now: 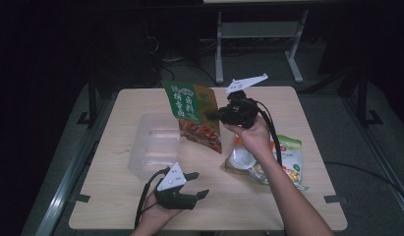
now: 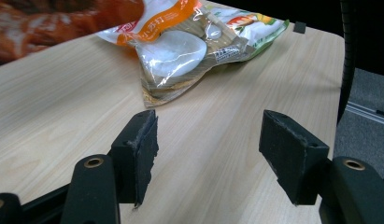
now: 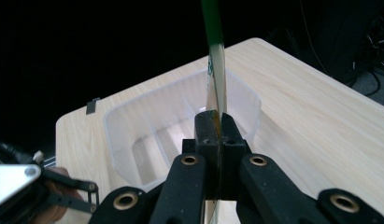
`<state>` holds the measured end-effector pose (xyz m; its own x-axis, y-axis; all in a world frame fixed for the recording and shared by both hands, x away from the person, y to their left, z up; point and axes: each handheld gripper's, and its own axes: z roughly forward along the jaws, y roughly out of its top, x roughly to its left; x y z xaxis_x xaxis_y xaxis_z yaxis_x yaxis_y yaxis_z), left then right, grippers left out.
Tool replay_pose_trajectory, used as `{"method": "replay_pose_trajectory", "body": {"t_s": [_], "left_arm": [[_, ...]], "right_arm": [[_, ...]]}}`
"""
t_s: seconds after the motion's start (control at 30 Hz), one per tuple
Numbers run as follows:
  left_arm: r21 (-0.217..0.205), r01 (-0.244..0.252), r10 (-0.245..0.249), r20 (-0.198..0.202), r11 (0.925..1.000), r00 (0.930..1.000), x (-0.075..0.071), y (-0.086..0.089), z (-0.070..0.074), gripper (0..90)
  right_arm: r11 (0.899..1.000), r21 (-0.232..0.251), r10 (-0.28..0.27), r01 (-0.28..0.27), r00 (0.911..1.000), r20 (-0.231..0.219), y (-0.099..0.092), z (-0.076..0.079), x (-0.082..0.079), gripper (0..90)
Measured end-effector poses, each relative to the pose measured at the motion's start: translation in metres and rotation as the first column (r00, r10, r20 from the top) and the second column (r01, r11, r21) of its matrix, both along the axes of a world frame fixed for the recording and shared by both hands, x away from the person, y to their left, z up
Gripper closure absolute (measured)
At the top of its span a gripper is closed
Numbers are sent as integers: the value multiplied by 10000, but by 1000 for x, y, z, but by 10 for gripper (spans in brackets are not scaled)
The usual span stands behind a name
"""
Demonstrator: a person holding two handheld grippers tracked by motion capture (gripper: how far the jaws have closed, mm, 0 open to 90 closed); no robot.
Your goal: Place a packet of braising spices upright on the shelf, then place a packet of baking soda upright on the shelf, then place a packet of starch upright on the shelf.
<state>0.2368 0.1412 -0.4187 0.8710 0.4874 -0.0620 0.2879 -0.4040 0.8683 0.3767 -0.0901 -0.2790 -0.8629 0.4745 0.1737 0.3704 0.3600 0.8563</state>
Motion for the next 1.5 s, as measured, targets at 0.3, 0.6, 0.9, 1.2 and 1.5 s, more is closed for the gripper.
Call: {"method": "replay_pose_trajectory", "body": {"t_s": [0.3, 0.6, 0.9, 1.2, 1.5], "left_arm": [[42, 35, -36, 185, 10000, 9998, 1, 4, 2, 340], [7, -12, 12, 181, 10000, 9998, 1, 5, 2, 306], [13, 26, -26, 255, 10000, 9997, 0, 3, 1, 290], [118, 10, -13, 273, 9999, 9996, 0, 4, 1, 282], [213, 89, -98, 412, 9997, 9991, 0, 4, 1, 278]], "right_arm": [[9995, -84, 306, -305, 9995, 42, 25, 3, 13, 900], [9993, -157, 353, -351, 9993, 143, 45, 6, 27, 900], [9990, -108, 444, -442, 9988, 203, 57, 7, 33, 900], [9985, -177, 525, -520, 9983, 241, 69, 9, 40, 900], [9981, -207, 586, -581, 9980, 251, 80, 11, 47, 900]]}}
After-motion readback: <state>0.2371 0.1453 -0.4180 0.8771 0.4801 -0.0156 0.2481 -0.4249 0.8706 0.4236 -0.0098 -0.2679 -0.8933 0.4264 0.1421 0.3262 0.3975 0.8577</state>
